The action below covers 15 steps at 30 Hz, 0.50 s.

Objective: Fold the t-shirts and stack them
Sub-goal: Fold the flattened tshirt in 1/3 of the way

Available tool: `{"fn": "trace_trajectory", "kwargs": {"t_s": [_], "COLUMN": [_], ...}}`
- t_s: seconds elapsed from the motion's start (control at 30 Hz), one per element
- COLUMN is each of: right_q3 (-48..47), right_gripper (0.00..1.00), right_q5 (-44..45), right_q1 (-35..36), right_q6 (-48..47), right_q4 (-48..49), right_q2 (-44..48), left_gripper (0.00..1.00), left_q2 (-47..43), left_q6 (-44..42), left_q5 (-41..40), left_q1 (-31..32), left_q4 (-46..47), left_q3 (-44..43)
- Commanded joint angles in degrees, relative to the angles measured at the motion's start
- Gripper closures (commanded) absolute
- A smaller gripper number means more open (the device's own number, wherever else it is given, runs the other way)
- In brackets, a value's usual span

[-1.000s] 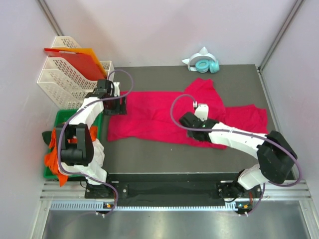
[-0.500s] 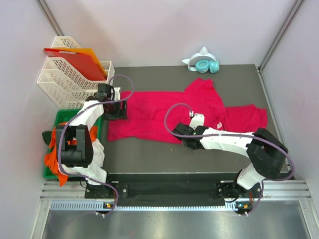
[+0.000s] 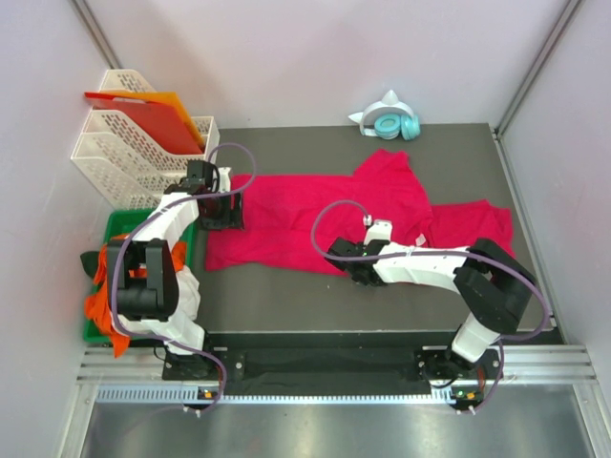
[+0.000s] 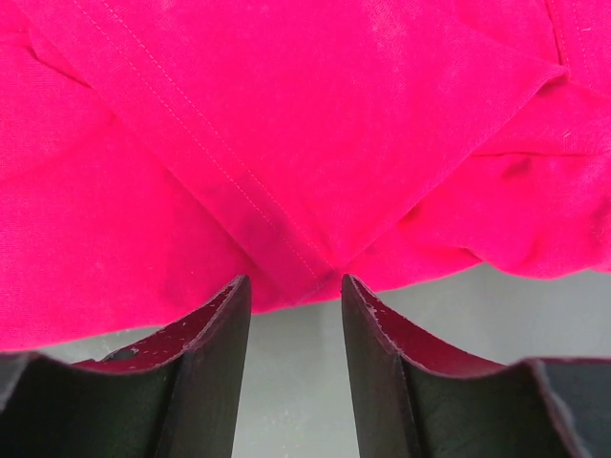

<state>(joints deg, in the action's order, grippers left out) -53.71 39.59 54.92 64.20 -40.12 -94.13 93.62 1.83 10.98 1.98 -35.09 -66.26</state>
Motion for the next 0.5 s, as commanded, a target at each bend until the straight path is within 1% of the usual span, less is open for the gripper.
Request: {"fn": "trace_trajectory", "kwargs": {"t_s": [0.0, 0.1, 0.17, 0.2, 0.23, 0.4, 0.47], "right_q3": [-0.25, 0.8, 1.68, 1.86, 1.94, 2.21, 2.38], "right_gripper": [0.57, 0.6, 0.64, 0.67, 0.73, 0.81, 0.89], "right_q5": [1.72, 1.28, 0.84, 0.75, 0.83, 0.57, 0.4], "right_q1": [-1.03, -2.18, -2.7, -2.88, -3.06, -3.59, -3.59], "right_q6": [1.28, 1.27, 0.84, 0.83, 0.83, 0.57, 0.48], "right_q4": [-0.14, 0.91, 1.62, 1.88, 1.97, 2.24, 2.59], "right_q2": [0.35, 0.78, 1.4, 1.66, 1.75, 1.58, 1.75], "left_gripper": [0.28, 0.28, 0.28, 0.28, 0.28, 0.28, 0.28], "left_q2": [-1.17, -1.16, -0.99, -1.07, -0.9, -0.55, -0.55], "left_q6": [0.63, 0.81, 0.99, 0.99, 1.07, 1.34, 1.25], "left_q5": [0.97, 0.97, 0.88, 0.88, 0.88, 0.97, 0.79], "left_q1": [-0.13, -0.13, -0.13, -0.13, -0.13, -0.13, -0.13], "left_q4": [0.64, 0.55, 0.55, 0.55, 0.55, 0.46, 0.55], "left_q3": [-0.19, -0.36, -0.54, -0.62, -0.8, -0.89, -0.89]}}
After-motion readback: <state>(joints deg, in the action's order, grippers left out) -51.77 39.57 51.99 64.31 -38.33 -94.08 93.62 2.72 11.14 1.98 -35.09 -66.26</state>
